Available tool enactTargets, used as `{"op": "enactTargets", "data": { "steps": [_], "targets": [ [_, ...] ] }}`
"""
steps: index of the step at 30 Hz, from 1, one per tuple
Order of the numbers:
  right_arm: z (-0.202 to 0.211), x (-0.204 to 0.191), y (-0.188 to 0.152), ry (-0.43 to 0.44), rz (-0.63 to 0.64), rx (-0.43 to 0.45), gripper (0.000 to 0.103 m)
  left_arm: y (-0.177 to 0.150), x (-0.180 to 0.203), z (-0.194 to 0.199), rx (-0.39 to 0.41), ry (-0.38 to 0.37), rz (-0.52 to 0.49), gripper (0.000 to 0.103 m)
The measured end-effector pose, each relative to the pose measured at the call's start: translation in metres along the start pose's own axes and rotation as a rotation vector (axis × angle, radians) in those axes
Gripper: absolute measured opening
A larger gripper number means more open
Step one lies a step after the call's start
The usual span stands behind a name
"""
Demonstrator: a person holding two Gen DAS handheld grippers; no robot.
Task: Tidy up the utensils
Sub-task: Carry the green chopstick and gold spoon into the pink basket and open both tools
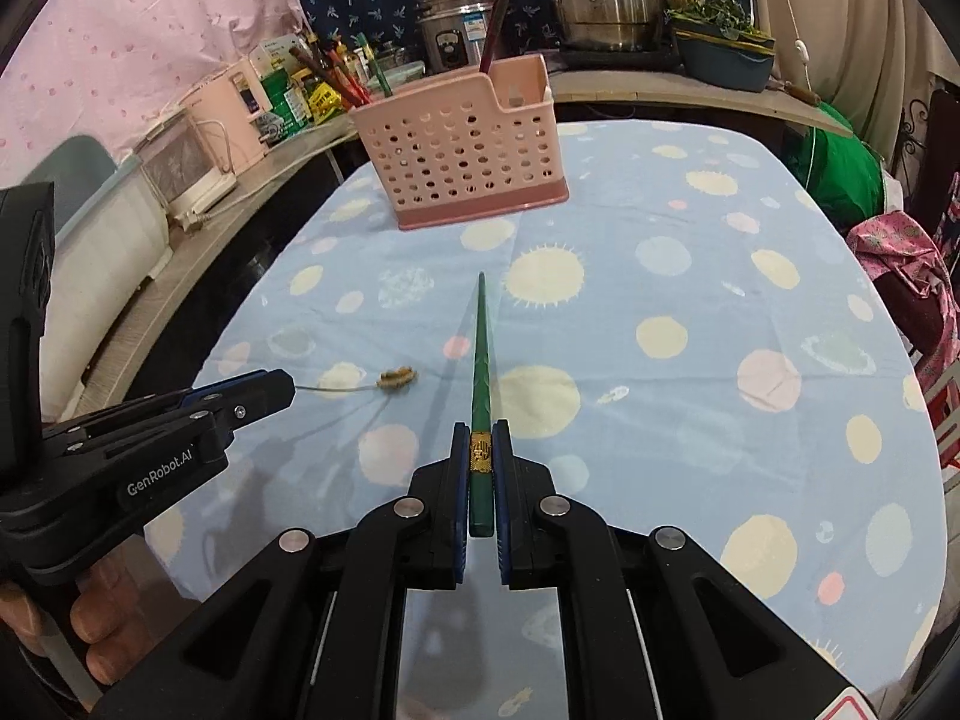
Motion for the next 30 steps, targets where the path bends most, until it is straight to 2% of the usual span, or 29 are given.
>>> {"op": "enactTargets", "data": {
  "steps": [9,19,23,30],
  "targets": [
    [0.011,0.005,0.059,0.017,-0.029,0.129,0.007,0.044,-0.013,0.010,0.082,0.001,0.040,0.010],
    [0.014,0.006,0.100,0.031,-0.046,0.209,0.007,0.086,-0.023,0.019,0.147,0.001,0.061,0.009],
    [0.013,0.005,0.125,0.042,-0.046,0.256,0.007,0.116,-0.020,0.020,0.189,-0.012,0.055,0.009],
    [0.012,0.000,0.191,0.039,-0.049,0.409,0.007,0.179,-0.012,0.016,0.272,-0.034,0.043,0.009]
  ]
}}
Point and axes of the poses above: each gripper's, at about its wrist camera, not at the fingertips, and z roughly against the way its jaws point, x to its right, y to its top, the point moved 1 cm from there along -z, roughly the way its jaws point, and after that the axes turned 14 degrees about x, right-handed, at the moved point
